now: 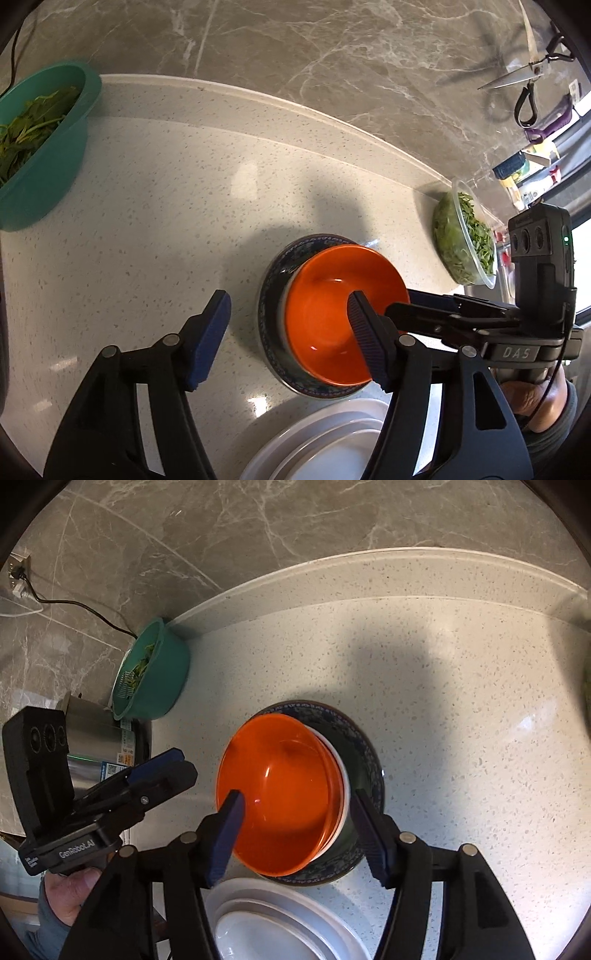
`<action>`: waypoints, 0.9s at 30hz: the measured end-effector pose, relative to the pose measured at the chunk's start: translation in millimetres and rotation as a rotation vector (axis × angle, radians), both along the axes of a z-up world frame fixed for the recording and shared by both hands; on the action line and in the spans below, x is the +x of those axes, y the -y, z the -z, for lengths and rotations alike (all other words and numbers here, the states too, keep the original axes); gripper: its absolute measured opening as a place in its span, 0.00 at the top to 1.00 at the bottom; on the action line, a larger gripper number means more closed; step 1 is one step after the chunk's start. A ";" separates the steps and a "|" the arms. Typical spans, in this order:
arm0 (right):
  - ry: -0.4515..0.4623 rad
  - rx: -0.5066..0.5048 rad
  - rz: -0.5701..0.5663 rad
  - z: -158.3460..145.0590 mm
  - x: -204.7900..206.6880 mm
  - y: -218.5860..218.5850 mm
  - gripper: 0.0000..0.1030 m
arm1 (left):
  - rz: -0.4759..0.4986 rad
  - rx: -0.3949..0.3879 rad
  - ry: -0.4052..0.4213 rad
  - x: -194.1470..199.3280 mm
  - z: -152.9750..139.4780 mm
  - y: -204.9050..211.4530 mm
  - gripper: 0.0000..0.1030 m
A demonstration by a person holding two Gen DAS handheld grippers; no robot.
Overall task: Organize plates and bowls
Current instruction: 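Open both grippers and release the orange bowl, then close both grippers on opposite rims of the nested bowl stack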
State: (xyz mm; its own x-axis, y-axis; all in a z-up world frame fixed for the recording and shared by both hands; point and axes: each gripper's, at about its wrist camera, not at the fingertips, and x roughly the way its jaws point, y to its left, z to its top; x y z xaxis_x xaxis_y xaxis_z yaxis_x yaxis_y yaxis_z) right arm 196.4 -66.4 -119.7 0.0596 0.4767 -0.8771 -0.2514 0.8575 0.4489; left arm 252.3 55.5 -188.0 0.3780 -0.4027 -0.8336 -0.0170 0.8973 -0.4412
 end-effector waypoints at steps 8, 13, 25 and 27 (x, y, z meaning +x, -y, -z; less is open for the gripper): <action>0.080 0.058 0.085 -39.9 -4.4 54.1 0.39 | 0.013 -0.022 0.006 -21.0 12.2 -27.6 0.33; 0.010 0.078 0.181 -18.6 -0.1 108.7 0.50 | 0.044 -0.019 -0.011 -25.1 30.2 -40.5 0.31; -0.124 0.150 0.163 34.2 -4.3 82.9 0.56 | 0.097 -0.014 -0.049 -4.2 55.9 -24.9 0.31; -0.127 0.147 0.155 36.1 -2.0 78.5 0.56 | 0.102 0.008 -0.055 -3.0 58.1 -24.6 0.31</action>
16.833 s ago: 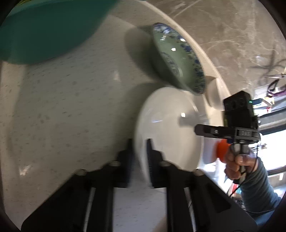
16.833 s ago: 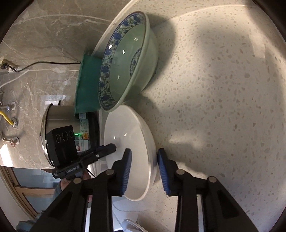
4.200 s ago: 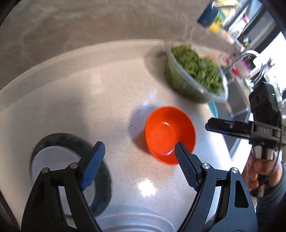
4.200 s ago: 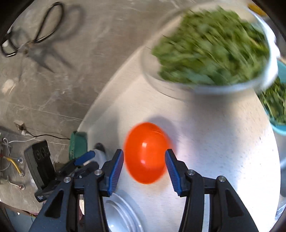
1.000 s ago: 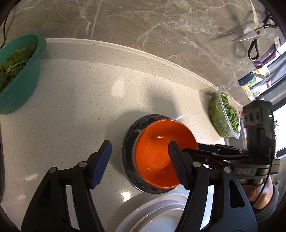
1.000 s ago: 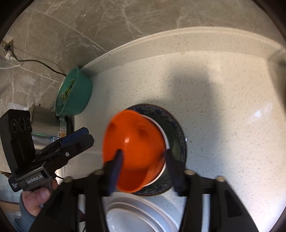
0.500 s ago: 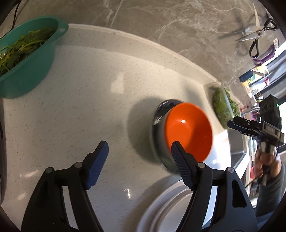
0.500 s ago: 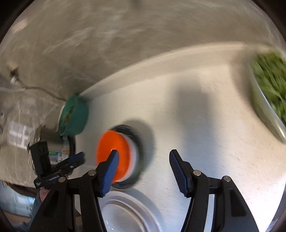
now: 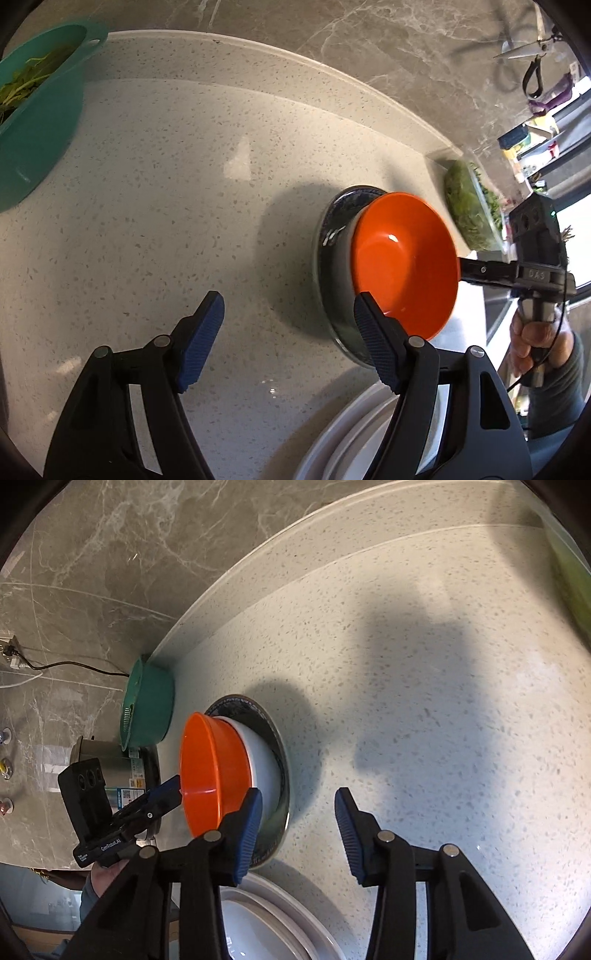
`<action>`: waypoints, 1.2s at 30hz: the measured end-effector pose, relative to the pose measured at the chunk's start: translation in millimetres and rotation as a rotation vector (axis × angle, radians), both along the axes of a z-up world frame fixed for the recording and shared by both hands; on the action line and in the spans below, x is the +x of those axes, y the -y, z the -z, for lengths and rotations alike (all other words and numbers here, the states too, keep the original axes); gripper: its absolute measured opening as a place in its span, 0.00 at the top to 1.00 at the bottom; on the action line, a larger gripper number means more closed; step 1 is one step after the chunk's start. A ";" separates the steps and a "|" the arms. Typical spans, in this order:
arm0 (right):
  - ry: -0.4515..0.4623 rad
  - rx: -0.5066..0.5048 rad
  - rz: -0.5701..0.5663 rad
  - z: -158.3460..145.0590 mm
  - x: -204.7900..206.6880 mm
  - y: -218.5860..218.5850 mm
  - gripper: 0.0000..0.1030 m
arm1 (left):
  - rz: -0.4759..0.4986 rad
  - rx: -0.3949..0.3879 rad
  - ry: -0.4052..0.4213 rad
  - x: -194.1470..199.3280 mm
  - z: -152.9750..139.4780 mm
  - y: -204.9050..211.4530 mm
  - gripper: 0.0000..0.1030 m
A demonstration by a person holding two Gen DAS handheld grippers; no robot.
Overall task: Organize plates and bowls
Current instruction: 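Close both grippers on opposite rims of the nested bowl stack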
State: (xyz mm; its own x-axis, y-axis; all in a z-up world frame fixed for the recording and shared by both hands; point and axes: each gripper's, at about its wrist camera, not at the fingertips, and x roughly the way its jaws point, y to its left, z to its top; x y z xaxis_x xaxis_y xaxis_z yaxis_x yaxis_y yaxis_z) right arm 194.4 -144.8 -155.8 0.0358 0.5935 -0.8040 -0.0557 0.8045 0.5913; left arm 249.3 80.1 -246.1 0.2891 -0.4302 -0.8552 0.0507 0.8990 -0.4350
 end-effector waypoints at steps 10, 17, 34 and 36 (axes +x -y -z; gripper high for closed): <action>-0.031 -0.017 -0.026 13.8 7.6 -6.8 0.59 | 0.031 0.043 -0.022 5.8 10.5 7.2 0.34; -0.046 -0.003 -0.044 22.2 9.5 -12.0 0.73 | 0.075 0.006 -0.004 9.2 18.0 19.1 0.60; 0.002 0.005 -0.085 16.8 5.8 -27.8 0.90 | 0.114 0.095 0.029 16.9 7.3 50.8 0.90; 0.008 -0.004 -0.086 16.2 5.3 -29.7 0.90 | 0.121 0.114 0.035 16.4 6.4 54.7 0.90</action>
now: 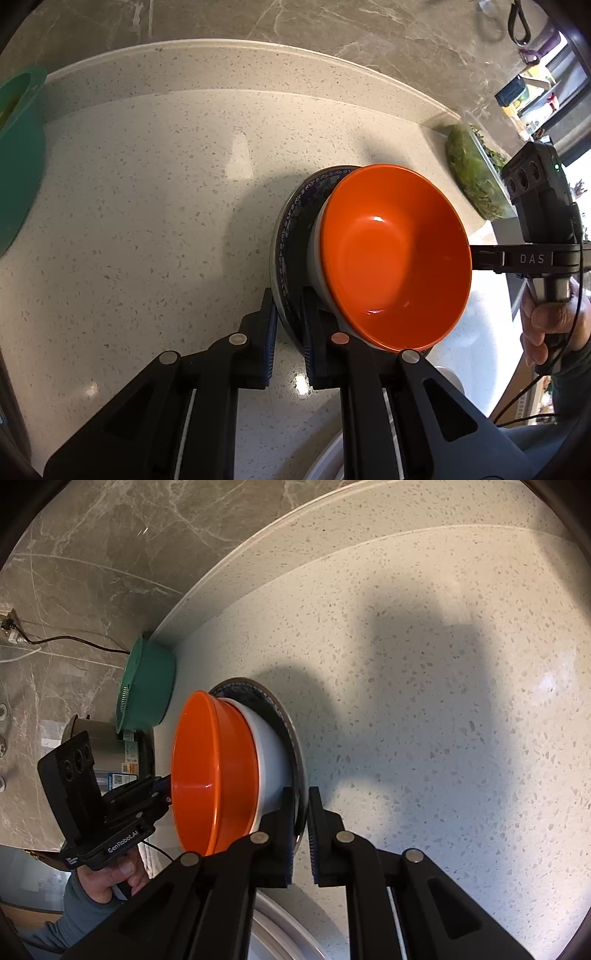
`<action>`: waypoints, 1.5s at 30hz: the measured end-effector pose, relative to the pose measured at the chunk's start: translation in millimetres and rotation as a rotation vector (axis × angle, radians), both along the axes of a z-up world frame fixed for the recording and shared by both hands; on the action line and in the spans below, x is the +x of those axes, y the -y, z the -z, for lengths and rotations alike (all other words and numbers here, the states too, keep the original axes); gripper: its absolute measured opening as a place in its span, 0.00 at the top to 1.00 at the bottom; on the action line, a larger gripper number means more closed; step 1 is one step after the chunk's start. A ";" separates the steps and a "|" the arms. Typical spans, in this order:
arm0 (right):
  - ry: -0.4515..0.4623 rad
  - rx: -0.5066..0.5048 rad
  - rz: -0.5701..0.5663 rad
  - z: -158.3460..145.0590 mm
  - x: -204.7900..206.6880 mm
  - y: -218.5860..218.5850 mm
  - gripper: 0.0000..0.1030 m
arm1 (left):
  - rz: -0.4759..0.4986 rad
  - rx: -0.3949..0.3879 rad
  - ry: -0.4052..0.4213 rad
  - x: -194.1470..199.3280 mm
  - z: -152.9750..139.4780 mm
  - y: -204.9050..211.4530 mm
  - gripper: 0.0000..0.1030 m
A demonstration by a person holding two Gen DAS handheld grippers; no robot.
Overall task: Organize plates and bowls
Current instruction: 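Close both grippers on opposite rims of the nested bowl stack, then lift the nested bowl stack off the plates with both grippers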
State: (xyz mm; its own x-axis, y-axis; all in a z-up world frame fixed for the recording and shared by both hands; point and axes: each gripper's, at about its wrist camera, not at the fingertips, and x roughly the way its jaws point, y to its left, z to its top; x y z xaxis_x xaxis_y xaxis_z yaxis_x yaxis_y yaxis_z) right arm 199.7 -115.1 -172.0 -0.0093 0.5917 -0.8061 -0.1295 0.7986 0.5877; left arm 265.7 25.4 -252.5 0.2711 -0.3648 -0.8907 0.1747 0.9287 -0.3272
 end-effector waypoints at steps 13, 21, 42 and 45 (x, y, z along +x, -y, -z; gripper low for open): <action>0.004 -0.010 0.009 1.3 1.2 1.7 0.90 | -0.014 0.017 -0.009 -3.0 -1.9 -2.5 0.90; 0.014 -0.014 0.010 -4.0 3.3 1.2 0.90 | -0.028 0.023 -0.003 -4.4 -8.9 -4.4 0.90; 0.081 -0.018 0.005 -49.1 -9.2 -1.7 0.90 | -0.028 0.033 0.064 -26.3 -63.2 -12.4 0.90; 0.093 -0.019 0.009 -60.6 -15.4 -2.3 0.90 | -0.020 0.033 0.074 -30.7 -72.2 -9.6 0.90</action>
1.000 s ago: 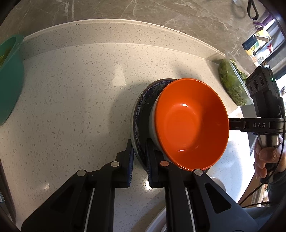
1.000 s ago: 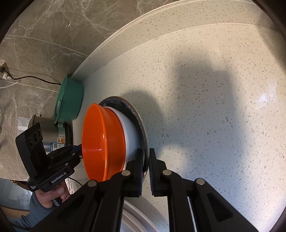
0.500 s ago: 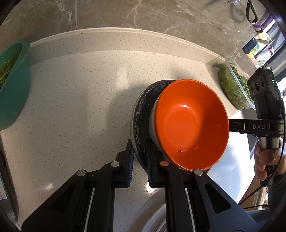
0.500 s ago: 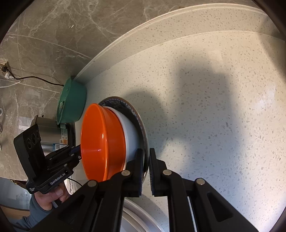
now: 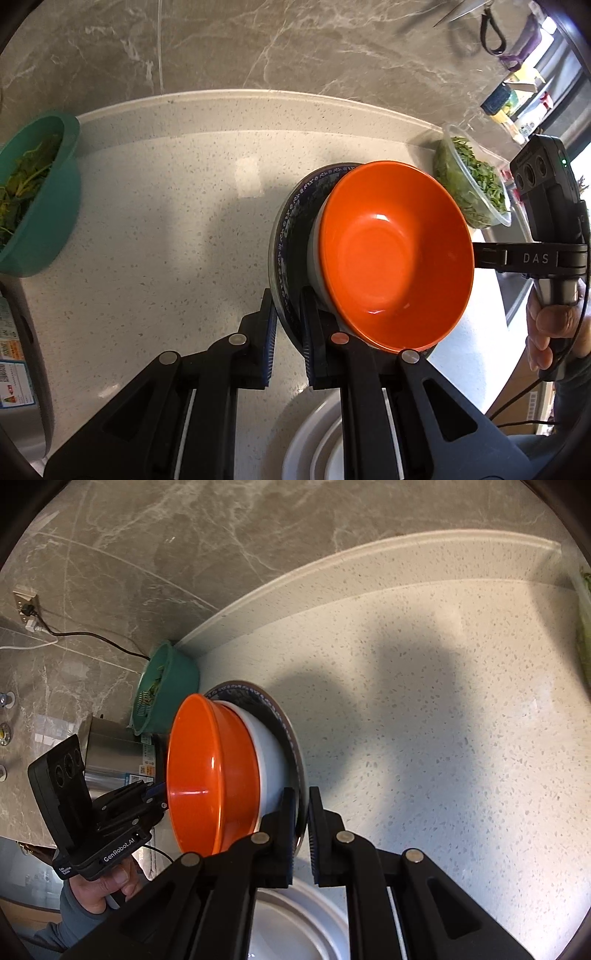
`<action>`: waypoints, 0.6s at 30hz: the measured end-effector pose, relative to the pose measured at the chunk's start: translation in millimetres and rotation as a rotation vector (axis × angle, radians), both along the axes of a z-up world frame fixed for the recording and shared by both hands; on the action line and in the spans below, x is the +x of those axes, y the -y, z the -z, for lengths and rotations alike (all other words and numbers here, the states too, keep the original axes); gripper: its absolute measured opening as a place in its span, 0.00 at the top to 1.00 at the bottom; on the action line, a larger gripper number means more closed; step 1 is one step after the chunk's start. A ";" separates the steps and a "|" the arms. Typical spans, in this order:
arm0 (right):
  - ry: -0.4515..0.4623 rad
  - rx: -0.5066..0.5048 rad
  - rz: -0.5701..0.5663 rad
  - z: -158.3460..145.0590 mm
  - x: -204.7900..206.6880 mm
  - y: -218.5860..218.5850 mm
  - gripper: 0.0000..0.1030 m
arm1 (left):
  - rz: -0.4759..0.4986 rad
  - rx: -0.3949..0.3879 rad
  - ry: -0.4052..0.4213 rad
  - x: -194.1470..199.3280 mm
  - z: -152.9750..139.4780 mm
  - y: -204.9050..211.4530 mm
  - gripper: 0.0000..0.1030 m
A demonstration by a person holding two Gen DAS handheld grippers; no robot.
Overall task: Organize plates and bowls
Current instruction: 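Lift the nested bowl stack off the plates with both grippers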
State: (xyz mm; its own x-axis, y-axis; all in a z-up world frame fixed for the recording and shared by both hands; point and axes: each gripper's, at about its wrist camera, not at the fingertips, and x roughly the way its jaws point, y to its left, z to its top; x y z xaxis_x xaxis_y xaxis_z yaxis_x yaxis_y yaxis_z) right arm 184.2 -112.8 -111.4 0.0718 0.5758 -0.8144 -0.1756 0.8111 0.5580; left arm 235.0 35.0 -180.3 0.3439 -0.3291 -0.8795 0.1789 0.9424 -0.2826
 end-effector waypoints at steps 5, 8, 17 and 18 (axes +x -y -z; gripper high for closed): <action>0.011 -0.009 0.001 -19.5 -14.6 -3.3 0.90 | 0.019 -0.006 0.009 -15.3 -18.0 -1.7 0.90; 0.015 -0.023 -0.003 -32.0 -29.2 -5.6 0.90 | 0.037 -0.012 0.014 -30.6 -31.0 -2.8 0.90; -0.010 -0.031 0.042 -52.0 -90.3 4.2 0.90 | 0.091 -0.056 -0.006 -94.8 -52.8 -0.8 0.90; -0.014 -0.033 0.048 -53.1 -97.7 5.8 0.90 | 0.098 -0.062 -0.012 -104.7 -54.4 -0.3 0.90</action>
